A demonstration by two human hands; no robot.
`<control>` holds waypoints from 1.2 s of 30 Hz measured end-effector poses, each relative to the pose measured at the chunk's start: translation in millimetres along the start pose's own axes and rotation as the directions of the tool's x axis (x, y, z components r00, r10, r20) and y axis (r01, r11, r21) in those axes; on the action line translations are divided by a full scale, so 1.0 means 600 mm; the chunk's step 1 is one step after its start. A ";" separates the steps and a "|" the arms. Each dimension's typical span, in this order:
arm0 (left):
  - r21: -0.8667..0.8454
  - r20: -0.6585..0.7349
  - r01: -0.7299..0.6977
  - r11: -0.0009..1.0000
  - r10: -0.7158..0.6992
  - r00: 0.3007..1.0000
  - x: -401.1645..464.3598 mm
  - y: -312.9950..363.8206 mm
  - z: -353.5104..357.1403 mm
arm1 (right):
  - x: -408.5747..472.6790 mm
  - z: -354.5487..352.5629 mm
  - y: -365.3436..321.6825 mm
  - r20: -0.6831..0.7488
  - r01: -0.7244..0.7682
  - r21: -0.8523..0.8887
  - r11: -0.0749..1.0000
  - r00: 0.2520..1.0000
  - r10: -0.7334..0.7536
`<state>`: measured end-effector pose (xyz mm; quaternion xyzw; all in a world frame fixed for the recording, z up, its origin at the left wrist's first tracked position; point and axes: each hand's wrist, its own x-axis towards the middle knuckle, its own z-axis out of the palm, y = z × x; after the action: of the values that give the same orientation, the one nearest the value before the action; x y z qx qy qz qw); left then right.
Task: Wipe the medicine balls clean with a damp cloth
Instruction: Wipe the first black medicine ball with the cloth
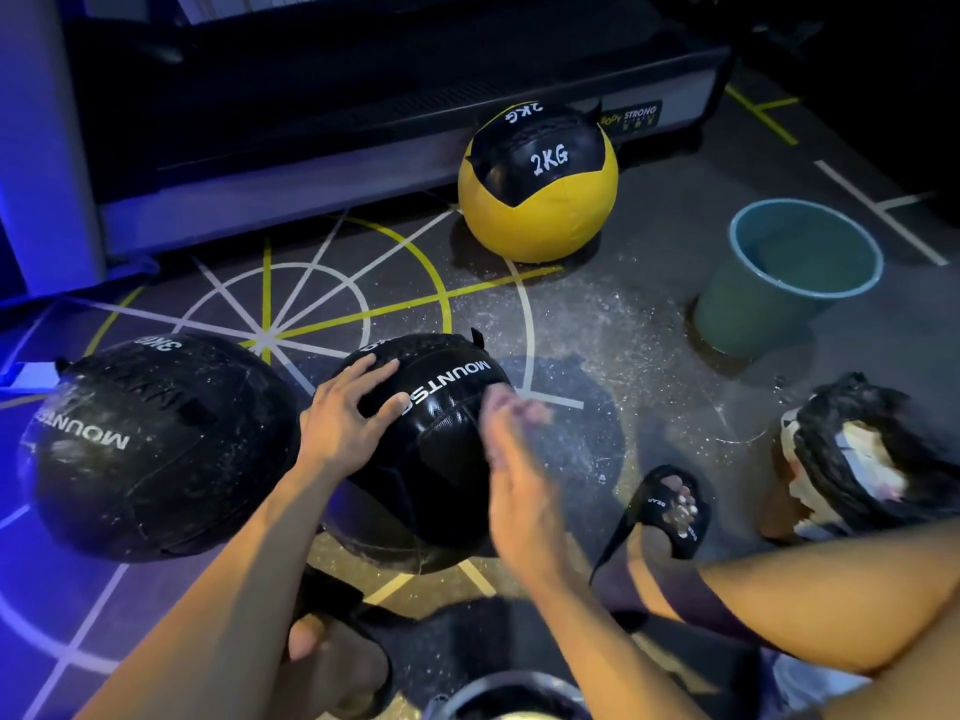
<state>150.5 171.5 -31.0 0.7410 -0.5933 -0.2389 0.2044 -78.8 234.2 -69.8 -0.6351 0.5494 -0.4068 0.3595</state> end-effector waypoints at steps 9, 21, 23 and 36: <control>-0.062 0.022 0.002 0.998 -0.001 1.000 -0.026 -0.035 -0.013 | 0.027 -0.056 0.106 -0.146 -0.706 0.220 0.673 0.658 0.739; -0.117 -0.151 -0.101 0.988 0.083 0.985 -0.110 -0.068 0.014 | -0.010 0.052 0.053 0.250 0.537 -0.243 0.807 0.839 -0.483; -0.135 -0.147 -0.081 0.988 0.061 0.987 -0.113 -0.069 0.013 | -0.010 0.049 0.054 0.173 0.377 -0.174 0.910 0.921 -0.349; -0.192 -0.135 -0.051 0.980 0.026 0.991 -0.121 -0.082 0.001 | 0.051 -0.037 0.081 -0.143 -0.600 -0.066 0.797 0.797 0.587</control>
<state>175.8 252.8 -52.2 0.7199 -0.5665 -0.2426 0.3194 -116.7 196.8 -101.2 -0.4245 0.7618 -0.2792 0.4018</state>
